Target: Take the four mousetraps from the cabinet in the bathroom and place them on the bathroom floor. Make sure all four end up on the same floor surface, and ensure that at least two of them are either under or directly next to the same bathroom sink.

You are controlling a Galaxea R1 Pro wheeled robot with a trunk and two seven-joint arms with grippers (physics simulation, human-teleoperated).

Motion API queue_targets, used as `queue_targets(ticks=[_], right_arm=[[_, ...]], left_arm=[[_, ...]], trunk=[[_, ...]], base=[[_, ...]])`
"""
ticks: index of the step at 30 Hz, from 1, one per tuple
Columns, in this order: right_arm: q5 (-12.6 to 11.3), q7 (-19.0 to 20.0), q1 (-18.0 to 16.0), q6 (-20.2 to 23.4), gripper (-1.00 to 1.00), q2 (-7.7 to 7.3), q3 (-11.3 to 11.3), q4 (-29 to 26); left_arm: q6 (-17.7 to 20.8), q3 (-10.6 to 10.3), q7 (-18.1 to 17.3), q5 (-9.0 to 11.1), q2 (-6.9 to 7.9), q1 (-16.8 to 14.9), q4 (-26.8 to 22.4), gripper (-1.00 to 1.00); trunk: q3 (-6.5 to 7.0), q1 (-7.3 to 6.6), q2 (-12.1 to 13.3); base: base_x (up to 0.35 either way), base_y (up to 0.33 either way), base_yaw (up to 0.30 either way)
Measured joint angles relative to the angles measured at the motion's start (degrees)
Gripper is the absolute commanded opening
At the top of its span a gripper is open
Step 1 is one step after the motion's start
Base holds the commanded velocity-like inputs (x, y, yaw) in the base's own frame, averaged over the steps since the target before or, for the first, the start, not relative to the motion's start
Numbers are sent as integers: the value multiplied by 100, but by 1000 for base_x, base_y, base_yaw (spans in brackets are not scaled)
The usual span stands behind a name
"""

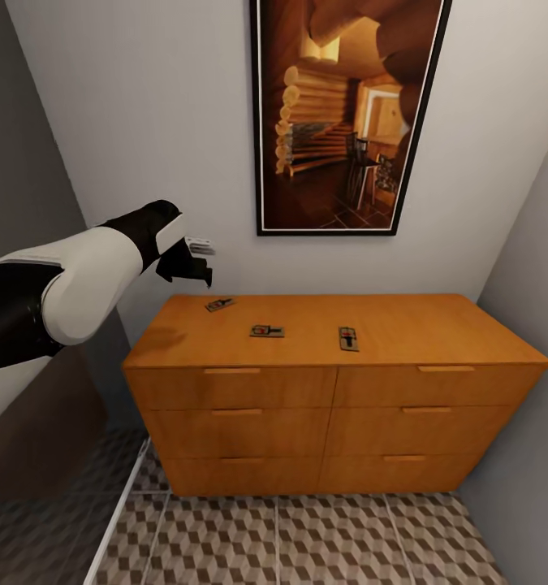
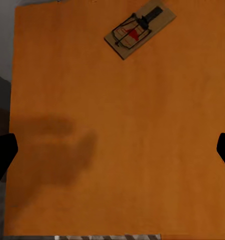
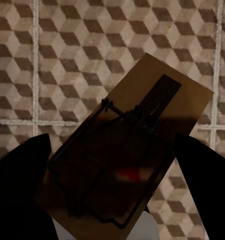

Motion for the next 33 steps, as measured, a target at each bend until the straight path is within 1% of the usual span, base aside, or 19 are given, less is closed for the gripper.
queue_targets(ticks=[4, 6, 9, 10, 13, 17, 20, 27, 33], right_arm=[[0, 0, 0, 39, -100, 1, 0, 10], [-1, -9, 3, 150, -100, -2, 0, 19], [-2, -8, 113, 549, -100, -8, 0, 25], [-3, -4, 191, 750, -100, -14, -1, 27], [-3, -3, 306, 1092, -100, -52, -4, 35], [-4, -1, 402, 1492, -100, -209, -2, 37], [-3, 2, 426, 1605, -100, -257, -2, 31], [-3, 3, 437, 1649, -100, -253, -1, 29], [-3, 3, 438, 1636, -100, -239, -1, 28]], left_arm=[[-6, 0, -2, 0, -1, 71, 0, 100], [-8, 0, -2, 0, -1, 104, -1, 100], [-8, 0, -2, 0, 0, 130, 1, 100], [-8, 0, -2, 0, 0, 148, 2, 100], [-9, 0, -2, 0, 0, 184, -1, 100], [-9, 0, -5, 0, 0, 210, 5, 100], [-10, 1, -9, 1, -4, 221, 1, 100], [-13, 0, -10, 0, -8, 244, -9, 100], [-17, 0, -11, 0, -16, 248, -11, 100]], trunk=[[0, 1, 0], [0, 1, 0], [0, 2, 0], [-1, 2, 0], [0, 2, 0], [0, 2, 0], [0, 2, 0], [0, 2, 0], [0, -1, 0]], base=[[88, 0, 0], [22, 0, 0], [8, 0, 0], [5, 0, 0], [2, 0, 0], [0, 0, 0], [0, 0, 0], [10, 0, 0], [199, 0, 0]])
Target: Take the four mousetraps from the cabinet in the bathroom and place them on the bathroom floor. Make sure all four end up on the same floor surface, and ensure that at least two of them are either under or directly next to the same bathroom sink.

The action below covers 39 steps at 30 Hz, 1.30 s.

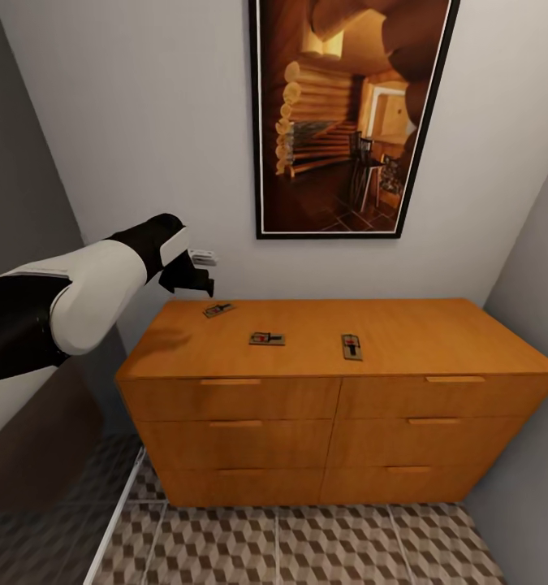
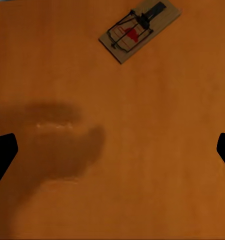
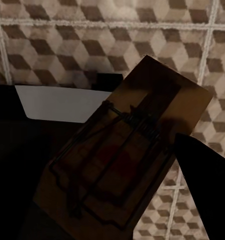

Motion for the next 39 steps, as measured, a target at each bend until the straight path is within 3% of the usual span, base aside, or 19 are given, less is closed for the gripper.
queue_targets(ticks=[11, 24, 39], right_arm=[[0, 0, 0, -1, -100, 3, 0, 0], [0, 0, 0, -9, -100, 12, 0, 0], [0, -2, 0, -10, -100, 12, 0, 0]], left_arm=[[0, -1, 0, 0, 0, -1, 6, 100], [-2, 0, 0, 0, 7, 53, 10, 100], [-9, 0, -1, 0, 8, 87, 9, 100]], trunk=[[0, 1, 0], [0, 2, 0], [0, 2, 0]], base=[[221, 0, 0], [32, 0, 0], [178, 0, 0]])
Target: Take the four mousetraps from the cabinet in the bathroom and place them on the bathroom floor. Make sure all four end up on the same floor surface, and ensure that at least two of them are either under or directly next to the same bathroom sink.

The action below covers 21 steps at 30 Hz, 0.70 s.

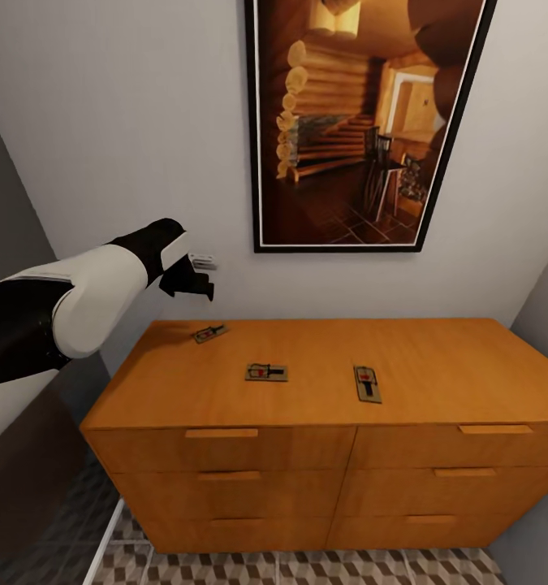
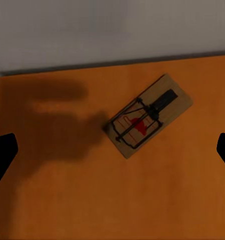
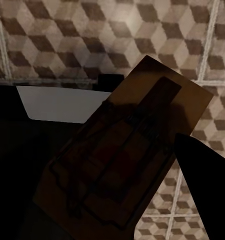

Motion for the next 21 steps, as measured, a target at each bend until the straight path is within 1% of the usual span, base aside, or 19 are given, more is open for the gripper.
queue_targets(ticks=[21], right_arm=[[0, -5, 0, 0, -100, 8, 0, 0]], left_arm=[[0, 0, 0, 0, 0, 96, 0, 100]], trunk=[[0, 1, 0]], base=[[3, 0, 0]])
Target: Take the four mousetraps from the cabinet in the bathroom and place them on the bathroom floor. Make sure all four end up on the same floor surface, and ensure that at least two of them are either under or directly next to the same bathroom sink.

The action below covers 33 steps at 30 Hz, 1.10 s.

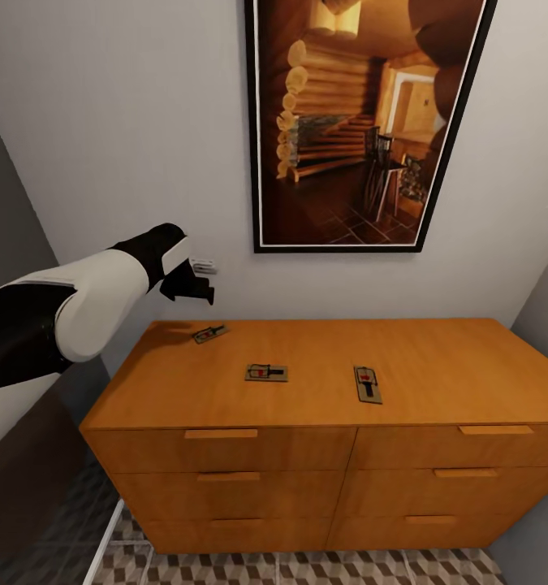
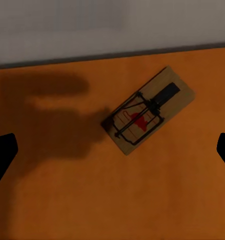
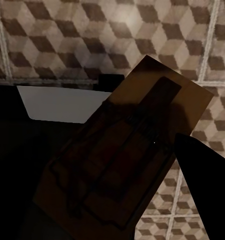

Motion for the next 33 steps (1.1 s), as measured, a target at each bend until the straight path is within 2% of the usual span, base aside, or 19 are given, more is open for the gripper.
queue_targets(ticks=[8, 16, 21, 33], right_arm=[[0, -1, 0, 0, -100, -8, 0, 0], [0, -1, 0, 0, -100, -5, 0, -2], [0, -1, 0, -2, -100, -6, 0, -4], [0, 0, 0, -2, -100, -6, 0, -8]], left_arm=[[0, 0, -1, 0, -7, 7, 0, 100], [-9, 0, -1, -7, -16, 153, -21, 100], [-129, 0, -2, 0, -10, 210, -9, 100], [-149, 0, 0, -7, 6, 247, -10, 100]], trunk=[[0, -2, 0], [0, -2, 0], [0, 0, 0], [0, 0, 0]], base=[[88, -13, 0], [178, -135, 0], [29, -21, 0], [2, -1, 0]])
